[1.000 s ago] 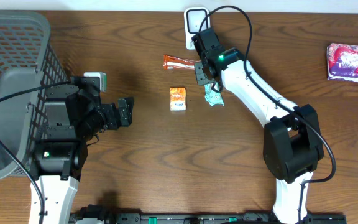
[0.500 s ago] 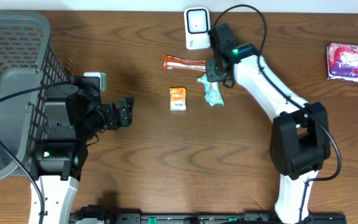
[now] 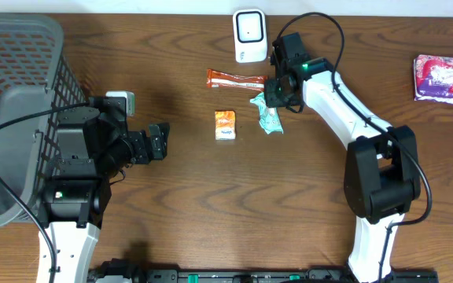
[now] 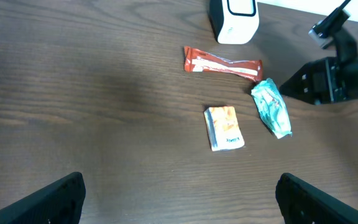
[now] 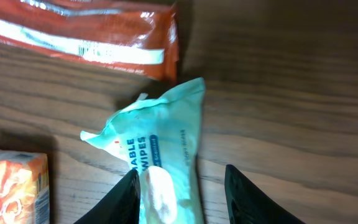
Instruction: Scan the item barcode
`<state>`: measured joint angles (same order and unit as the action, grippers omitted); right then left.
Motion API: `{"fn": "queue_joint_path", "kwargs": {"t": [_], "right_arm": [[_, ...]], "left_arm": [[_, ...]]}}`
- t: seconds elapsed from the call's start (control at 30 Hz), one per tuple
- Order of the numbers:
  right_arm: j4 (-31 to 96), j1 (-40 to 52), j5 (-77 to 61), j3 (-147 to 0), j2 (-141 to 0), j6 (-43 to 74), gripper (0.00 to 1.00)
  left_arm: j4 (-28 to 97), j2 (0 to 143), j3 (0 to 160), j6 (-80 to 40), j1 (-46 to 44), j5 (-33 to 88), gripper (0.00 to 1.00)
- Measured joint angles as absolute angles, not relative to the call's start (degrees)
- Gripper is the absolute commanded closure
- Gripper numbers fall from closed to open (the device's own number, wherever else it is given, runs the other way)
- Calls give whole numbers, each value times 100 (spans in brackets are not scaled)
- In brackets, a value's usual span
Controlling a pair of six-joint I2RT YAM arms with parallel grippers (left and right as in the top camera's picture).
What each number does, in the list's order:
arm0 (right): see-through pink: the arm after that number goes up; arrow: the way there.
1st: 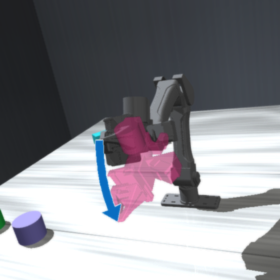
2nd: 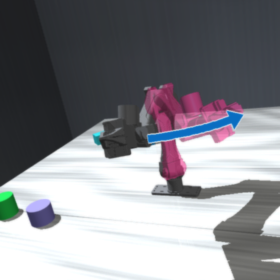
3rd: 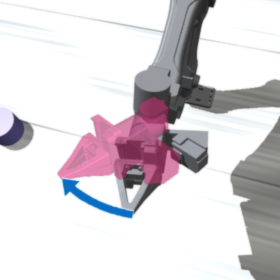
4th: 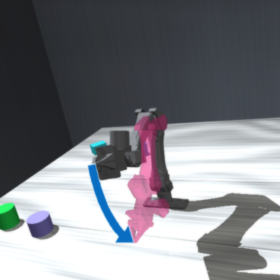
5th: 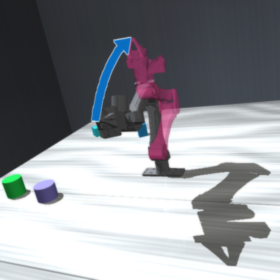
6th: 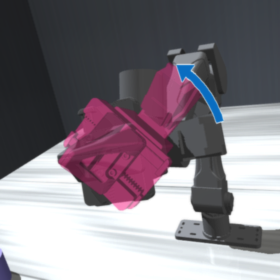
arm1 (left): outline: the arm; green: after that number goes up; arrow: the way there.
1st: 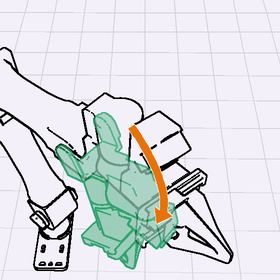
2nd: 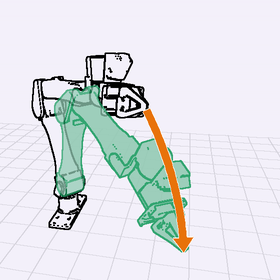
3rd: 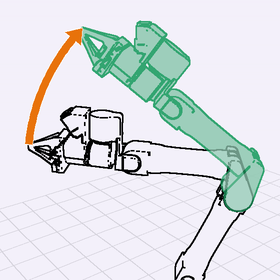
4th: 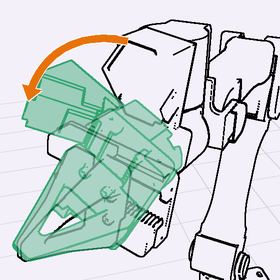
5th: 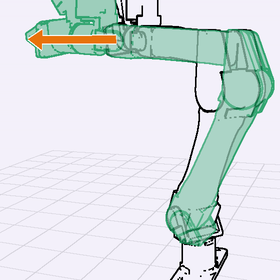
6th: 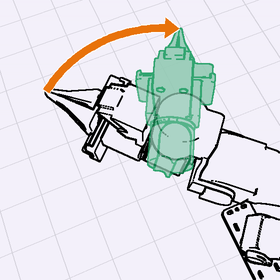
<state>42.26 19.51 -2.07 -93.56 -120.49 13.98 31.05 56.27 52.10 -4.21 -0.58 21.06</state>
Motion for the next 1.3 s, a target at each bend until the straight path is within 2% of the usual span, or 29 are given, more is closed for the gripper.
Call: {"fn": "queue_joint_path", "kwargs": {"t": [0.6, 1.03, 1.3], "right_arm": [[3966, 1935, -565, -8849, -12263, 1400, 65], [4342, 1935, -840, -9013, -12263, 1402, 60], [4737, 1933, -895, -9745, -12263, 1350, 52]], "left_arm": [[3105, 5627, 5210, -421, -58, 2106, 3], [3105, 5627, 5210, -421, -58, 2104, 3], [3105, 5627, 5210, -421, -58, 2104, 3]]}}
